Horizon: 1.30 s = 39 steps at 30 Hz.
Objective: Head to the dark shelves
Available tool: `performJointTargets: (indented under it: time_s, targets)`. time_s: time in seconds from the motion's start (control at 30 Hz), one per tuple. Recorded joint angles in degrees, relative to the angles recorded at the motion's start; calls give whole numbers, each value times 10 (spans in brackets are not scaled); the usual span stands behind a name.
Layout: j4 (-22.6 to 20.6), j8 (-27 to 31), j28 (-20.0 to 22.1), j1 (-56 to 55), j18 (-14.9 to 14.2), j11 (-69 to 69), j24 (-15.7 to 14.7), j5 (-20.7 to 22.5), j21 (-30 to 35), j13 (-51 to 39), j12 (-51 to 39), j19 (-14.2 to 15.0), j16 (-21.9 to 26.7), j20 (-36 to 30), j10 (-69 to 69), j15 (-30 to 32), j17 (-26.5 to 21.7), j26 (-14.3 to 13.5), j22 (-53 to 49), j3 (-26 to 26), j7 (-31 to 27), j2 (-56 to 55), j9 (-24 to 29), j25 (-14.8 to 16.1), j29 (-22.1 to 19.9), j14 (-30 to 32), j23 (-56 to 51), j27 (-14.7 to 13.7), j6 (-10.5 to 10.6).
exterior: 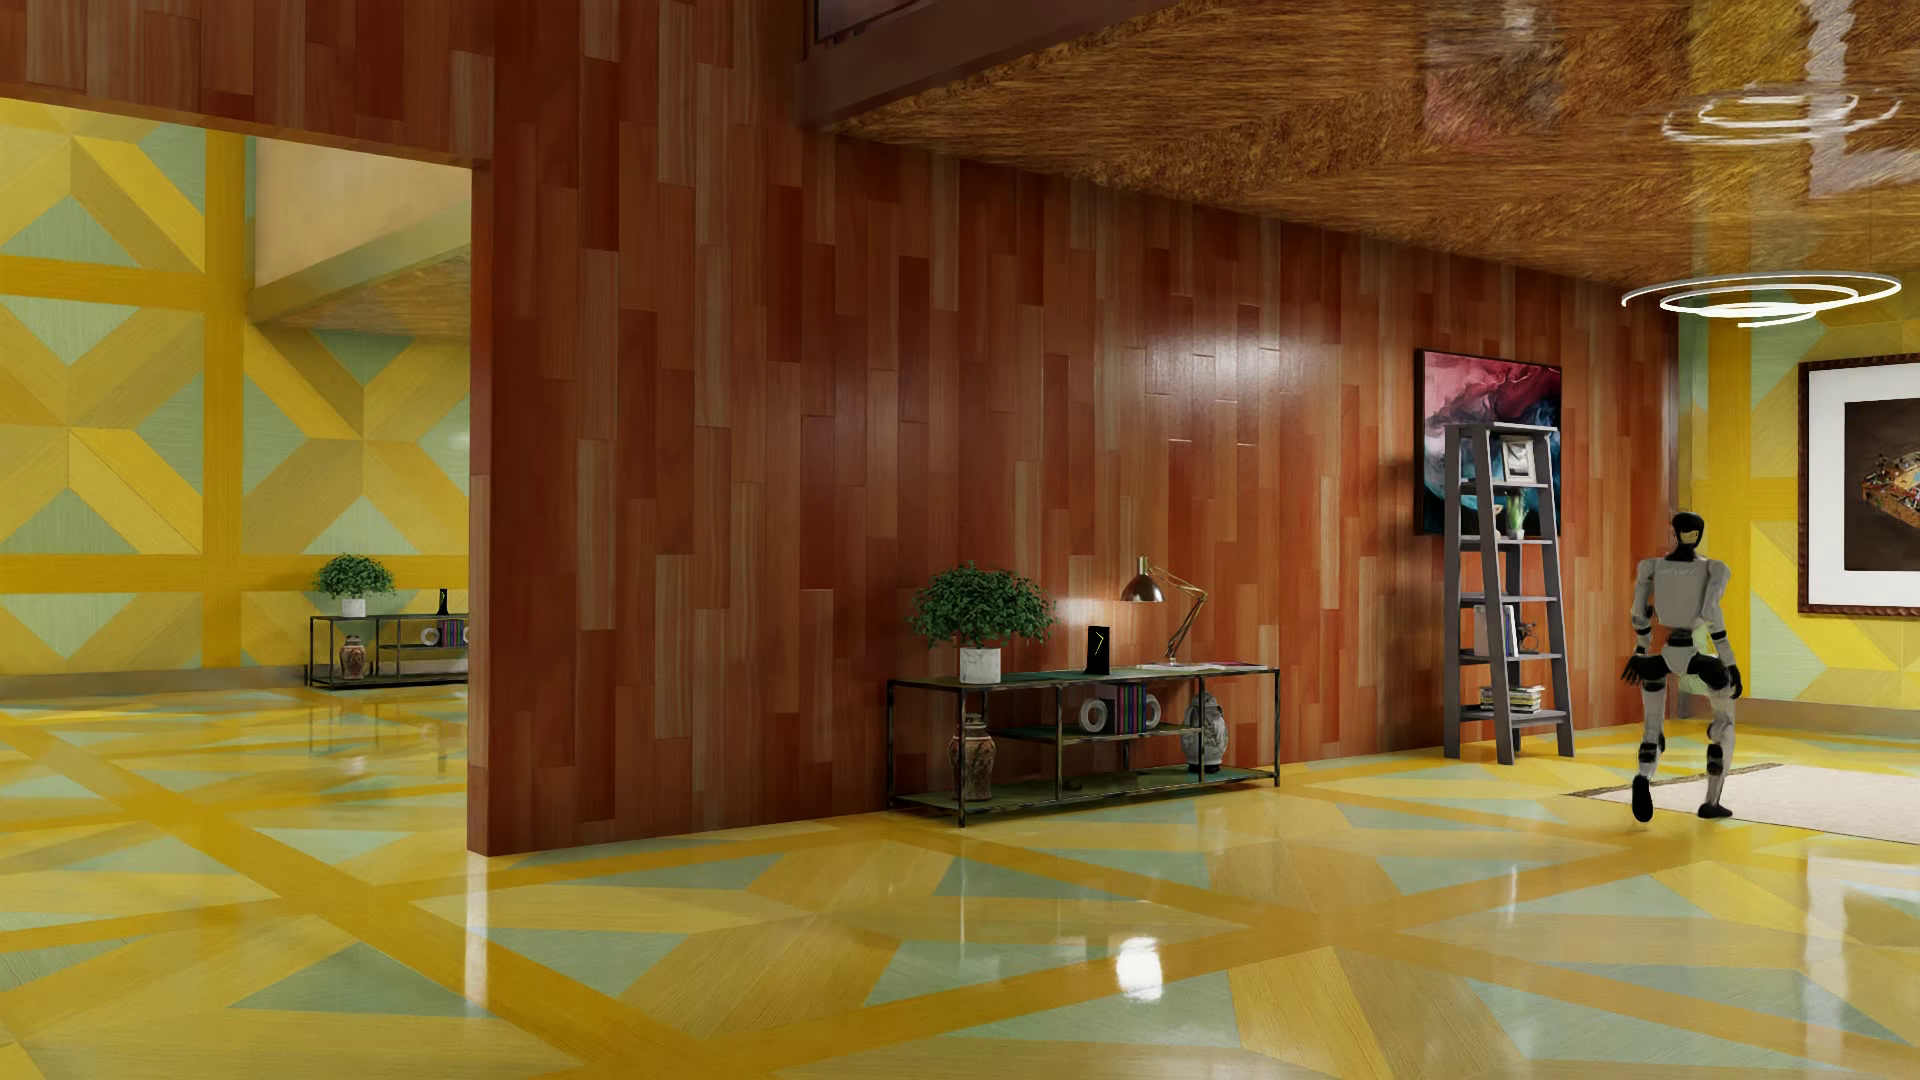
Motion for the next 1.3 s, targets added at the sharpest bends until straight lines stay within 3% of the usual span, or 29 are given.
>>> performJointTargets:
  time_s: [0.03, 0.1, 0.17, 0.2, 0.27, 0.3, 0.37, 0.4, 0.43, 0.47, 0.5, 0.53, 0.6, 0.63, 0.67, 0.7, 0.73, 0.77, 0.83, 0.93, 1.03, 1.07, 1.1, 1.13, 1.2, 1.23, 1.3]
  targets:
    - [30, -7, -10, -53, 9, -3, 6, 8, 9, -40, 30, 4, 5, 7, 84, -21, -16, -9, -10, 6, 0, 27, 2, -8, 15, 12, 26, 8, 11]
    - [68, -7, 3, -156, 38, -27, -13, 28, 56, -132, 104, 11, 6, 46, 172, -48, -60, -38, -53, 23, 0, 86, 5, -72, 57, -38, 82, 26, 27]
    - [92, 4, 30, -240, 41, -61, -57, 51, 119, -220, 170, 18, -21, 111, 156, -69, -87, -28, -94, 41, -1, 145, 6, -142, 82, -46, 97, 5, 35]
    - [104, 11, 38, -273, 55, -75, -78, 58, 128, -255, 192, 21, -34, 136, 110, -81, -95, -23, -108, 51, 6, 171, 5, -150, 69, -52, 80, -11, 37]
    - [127, 19, 48, -310, 88, -101, -96, 70, 111, -304, 219, 29, -52, 162, -51, -107, -93, -20, -120, 68, 46, 221, 2, -102, 30, -63, 26, -46, 39]
    - [130, 19, 42, -311, 81, -114, -89, 75, 99, -319, 225, 34, -56, 162, -169, -120, -91, -20, -119, 74, 79, 245, 1, -62, 9, -55, -5, -65, 40]
    - [88, 9, 26, -298, 43, -165, -62, 88, 97, -333, 222, 42, -60, 155, -442, -134, -95, -20, -111, 80, 109, 302, -4, 4, -10, -12, -65, -90, 39]
    - [64, 2, 18, -314, -2, -187, -49, 96, 105, -331, 219, 47, -60, 151, -511, -145, -99, -23, -109, 79, 86, 333, -5, 20, -15, -34, -91, -96, 37]
    - [50, -11, 11, -330, 5, -193, -34, 100, 113, -325, 213, 52, -60, 145, -525, -159, -107, -27, -108, 78, 72, 356, -6, 21, -20, -67, -113, -97, 34]
    - [48, -26, 12, -335, 29, -187, -24, 103, 118, -312, 207, 59, -61, 145, -497, -175, -110, -29, -107, 74, 104, 377, -8, 22, -29, -53, -126, -95, 31]
    - [60, -34, 22, -336, 26, -171, -20, 103, 129, -297, 204, 65, -66, 151, -440, -185, -111, -26, -111, 74, 143, 393, -8, 14, -32, -43, -126, -90, 26]
    - [65, -32, 37, -332, 82, -150, -22, 97, 142, -285, 202, 67, -78, 163, -401, -172, -109, -19, -118, 78, 158, 406, -9, 7, -30, -51, -114, -83, 19]
    - [70, -17, 77, -305, 171, -61, -52, 67, 172, -255, 203, 63, -109, 197, -356, -96, -107, -7, -136, 90, 181, 408, -11, -28, -13, -15, -54, -51, 0]
    - [63, -12, 99, -296, 178, 27, -70, 41, 177, -235, 197, 63, -123, 211, -327, -24, -104, -8, -135, 94, 183, 380, -10, -39, -2, -40, -18, -30, -12]
    - [51, -5, 118, -281, 173, 142, -77, 10, 178, -213, 181, 74, -129, 217, -309, 27, -101, -3, -121, 95, 183, 339, -9, -50, 18, -66, 19, -8, -24]
    - [36, 12, 130, -262, 166, 253, -70, -14, 169, -190, 158, 58, -128, 212, -302, 90, -93, 9, -100, 92, 178, 285, -8, -50, 42, -91, 51, 12, -35]
    - [18, 28, 145, -238, 159, 335, -57, -36, 157, -166, 131, 63, -126, 200, -306, 88, -89, 16, -82, 86, 171, 232, -8, -53, 64, -109, 74, 27, -44]
    - [-1, 42, 171, -207, 153, 391, -43, -53, 141, -136, 102, 36, -121, 190, -322, 53, -80, 17, -63, 79, 160, 182, -8, -50, 74, -121, 84, 34, -51]
    - [-35, 66, 200, -147, 140, 433, -50, -86, 104, -75, 46, 27, -121, 181, -358, 41, -71, 4, -61, 60, 128, 88, -10, -48, 75, -139, 79, 33, -60]
    - [-71, 97, 191, -71, 125, 314, -87, -101, 33, 2, -19, 13, -110, 143, -397, 37, -54, -44, -106, 33, 70, -20, -16, -24, 58, -173, 42, 14, -64]
    - [-90, 115, 151, -11, 112, -36, -88, -85, -1, 27, -73, 30, -81, 80, -427, 57, -40, -71, -159, 20, 24, -41, -20, -24, 65, -212, 22, 12, -67]
    - [-92, 141, 147, 9, 107, -187, -84, -66, -8, 28, -82, 45, -73, 66, -434, 64, -34, -69, -172, 19, 11, -23, -22, -27, 62, -227, 15, 10, -66]
    - [-92, 160, 150, 26, 100, -251, -87, -53, -13, 27, -87, 82, -72, 58, -429, 37, -29, -63, -182, 19, 0, -28, -21, -31, 58, -246, 9, 10, -65]
    - [-87, 143, 150, 42, 91, -260, -93, -43, -13, 22, -84, 117, -68, 55, -417, 40, -25, -56, -186, 21, -4, -35, -19, -37, 56, -262, 6, 11, -64]
    - [-65, 158, 146, 84, 71, -175, -96, -15, -14, 5, -59, 72, -57, 55, -382, 113, -15, -25, -175, 21, -4, -39, -17, -43, 47, -268, -4, 9, -56]
    - [-52, 155, 143, 100, 67, -118, -96, -9, -20, -1, -42, 80, -55, 55, -355, 129, -8, -11, -158, 21, -8, -36, -16, -39, 36, -243, -13, 9, -50]
    - [-13, 118, 115, 76, 67, -21, -78, -13, -34, -10, -18, 62, -47, 48, -218, 50, 11, 15, -94, 20, -20, -23, -11, -16, 3, -137, -29, 0, -33]
